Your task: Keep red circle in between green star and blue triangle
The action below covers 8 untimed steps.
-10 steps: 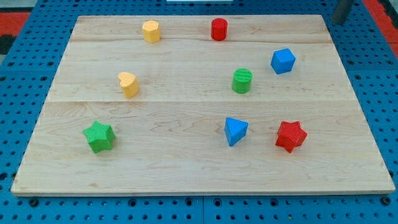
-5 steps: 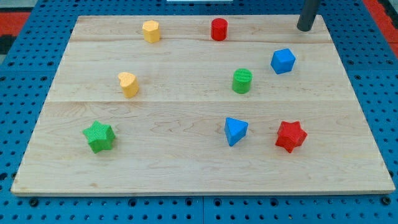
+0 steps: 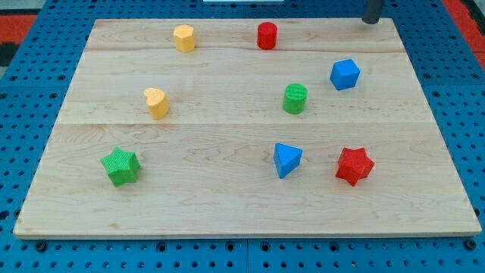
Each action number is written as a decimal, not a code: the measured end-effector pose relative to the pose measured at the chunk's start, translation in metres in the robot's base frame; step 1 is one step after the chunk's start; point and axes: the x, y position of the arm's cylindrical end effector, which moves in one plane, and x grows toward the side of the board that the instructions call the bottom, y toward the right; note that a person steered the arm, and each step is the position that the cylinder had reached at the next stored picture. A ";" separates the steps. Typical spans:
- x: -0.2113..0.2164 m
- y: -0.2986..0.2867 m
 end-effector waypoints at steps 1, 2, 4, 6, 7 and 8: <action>-0.001 -0.003; -0.001 -0.011; 0.000 -0.158; 0.062 -0.226; 0.069 -0.246; 0.100 -0.270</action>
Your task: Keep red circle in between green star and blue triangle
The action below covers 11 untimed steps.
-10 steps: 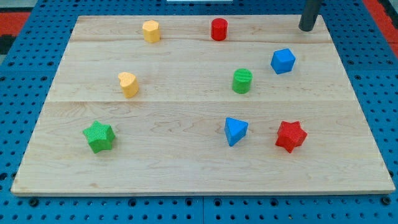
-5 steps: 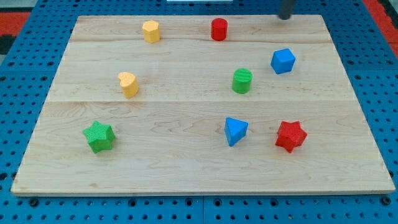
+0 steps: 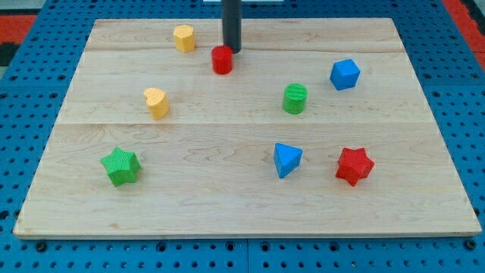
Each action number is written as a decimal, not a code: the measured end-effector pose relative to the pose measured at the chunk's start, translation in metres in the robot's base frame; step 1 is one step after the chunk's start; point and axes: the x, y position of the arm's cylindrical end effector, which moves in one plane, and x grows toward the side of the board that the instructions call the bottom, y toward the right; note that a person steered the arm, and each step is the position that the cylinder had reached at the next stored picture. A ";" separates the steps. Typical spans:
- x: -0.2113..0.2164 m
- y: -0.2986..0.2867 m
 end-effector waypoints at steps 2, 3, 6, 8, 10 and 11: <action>0.032 0.002; 0.026 0.002; 0.081 -0.009; 0.088 0.020; 0.152 -0.009; 0.175 -0.035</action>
